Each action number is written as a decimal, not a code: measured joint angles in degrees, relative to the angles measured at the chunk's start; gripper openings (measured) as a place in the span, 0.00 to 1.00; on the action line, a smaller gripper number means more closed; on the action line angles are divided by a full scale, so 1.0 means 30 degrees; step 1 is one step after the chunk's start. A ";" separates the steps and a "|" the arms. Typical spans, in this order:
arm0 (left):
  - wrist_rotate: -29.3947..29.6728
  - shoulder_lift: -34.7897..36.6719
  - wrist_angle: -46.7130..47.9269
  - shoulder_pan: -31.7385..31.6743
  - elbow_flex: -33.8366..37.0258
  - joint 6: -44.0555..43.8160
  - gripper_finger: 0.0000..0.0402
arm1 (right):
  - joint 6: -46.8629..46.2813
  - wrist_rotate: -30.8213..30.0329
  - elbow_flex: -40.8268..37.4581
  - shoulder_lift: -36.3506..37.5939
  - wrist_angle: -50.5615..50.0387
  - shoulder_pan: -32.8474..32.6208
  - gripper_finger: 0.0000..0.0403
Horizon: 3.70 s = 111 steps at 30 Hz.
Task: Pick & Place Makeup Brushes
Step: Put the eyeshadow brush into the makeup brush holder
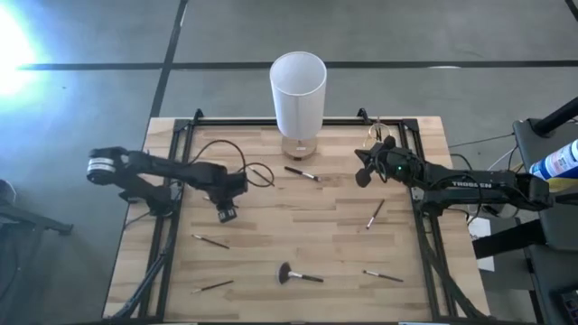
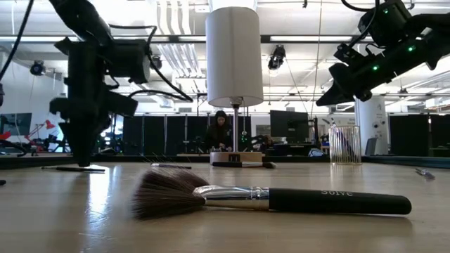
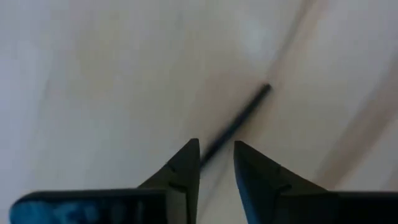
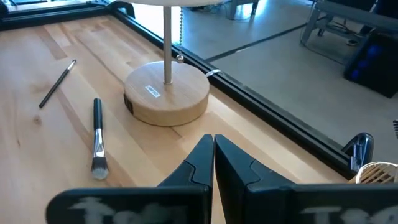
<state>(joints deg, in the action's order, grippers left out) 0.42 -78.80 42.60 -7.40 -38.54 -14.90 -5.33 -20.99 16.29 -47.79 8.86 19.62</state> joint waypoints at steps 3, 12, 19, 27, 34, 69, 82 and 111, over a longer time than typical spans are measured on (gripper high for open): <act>0.0223 -0.0615 -0.0617 -0.0005 -0.0015 0.0165 0.23 | 0.0026 0.0000 -0.0007 0.0005 0.0000 0.0000 0.02; 0.0017 -0.2024 -0.1060 0.0036 -0.0108 0.0921 0.10 | 0.0051 0.0000 -0.0113 0.0007 0.0008 0.0000 0.02; -0.0719 -0.2793 -0.3669 0.0051 -0.1813 0.0001 0.01 | 0.0128 0.0000 -0.0117 0.0007 0.0044 0.0000 0.02; -0.3287 -0.4594 -0.9977 0.0168 -0.4636 -0.0589 0.00 | 0.0274 0.0000 0.0011 0.0051 0.0088 0.0000 0.02; -0.3940 -0.8626 -1.3847 0.0191 -0.7440 0.0438 0.00 | 0.0288 0.0014 0.0015 0.0306 -0.0029 0.0000 0.02; -0.3591 -0.6041 -1.3792 0.3372 -0.4122 0.2280 0.19 | -0.0243 0.0160 0.0007 0.0554 -0.0313 -0.1464 0.02; -0.1034 -0.8225 -1.4438 0.4808 -0.4375 0.1877 0.19 | -0.0236 0.0153 0.0007 0.0546 -0.0313 -0.1497 0.02; -0.5864 -0.6931 -1.0862 0.2199 -0.7045 -0.4152 0.00 | -0.3933 0.1741 0.5876 -0.6336 -0.3977 -0.8837 0.26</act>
<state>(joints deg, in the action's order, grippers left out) -17.18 -99.59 10.02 -0.80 -59.68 -27.36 -17.13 -15.77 33.92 -66.80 -3.07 -6.90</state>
